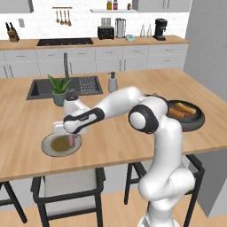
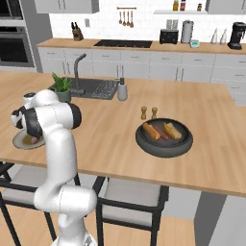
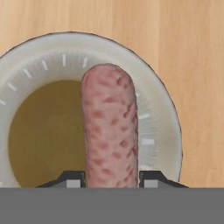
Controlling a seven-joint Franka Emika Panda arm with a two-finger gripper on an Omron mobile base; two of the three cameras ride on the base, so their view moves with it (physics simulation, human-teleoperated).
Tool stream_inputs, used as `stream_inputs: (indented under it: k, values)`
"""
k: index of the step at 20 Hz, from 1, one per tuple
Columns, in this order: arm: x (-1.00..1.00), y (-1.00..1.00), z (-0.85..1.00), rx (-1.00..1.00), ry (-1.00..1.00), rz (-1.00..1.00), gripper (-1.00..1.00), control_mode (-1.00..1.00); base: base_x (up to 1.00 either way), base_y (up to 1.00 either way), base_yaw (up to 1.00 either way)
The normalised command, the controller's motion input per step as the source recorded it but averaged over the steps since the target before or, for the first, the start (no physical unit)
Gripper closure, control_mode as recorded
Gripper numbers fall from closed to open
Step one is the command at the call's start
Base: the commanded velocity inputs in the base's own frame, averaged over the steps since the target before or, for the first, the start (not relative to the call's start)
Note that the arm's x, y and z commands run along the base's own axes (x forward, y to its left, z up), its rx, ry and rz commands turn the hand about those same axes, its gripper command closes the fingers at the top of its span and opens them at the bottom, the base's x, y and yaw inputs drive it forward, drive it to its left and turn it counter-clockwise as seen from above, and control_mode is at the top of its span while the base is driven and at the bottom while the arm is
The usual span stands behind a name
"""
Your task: Place one bun and one sausage from the bowl on each plate.
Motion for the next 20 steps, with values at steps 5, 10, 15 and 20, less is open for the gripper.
stream_inputs:
  k: [5, 10, 15, 20]
  values:
    - [0.0, 0.0, -0.3, 0.0, 0.0, 0.0, 1.0, -1.0, 0.0, 0.0, 0.0]
    - [0.0, 0.0, -0.09, 0.0, 0.0, 0.0, -1.0, -1.0, 0.0, 0.0, 0.0]
    - [0.0, 0.0, 0.0, 0.0, 0.0, 0.0, -1.0, -1.0, 0.0, 0.0, 0.0]
    - [-0.09, -0.12, 0.27, 0.0, 0.0, 0.0, -1.0, -1.0, 0.0, 0.0, 0.0]
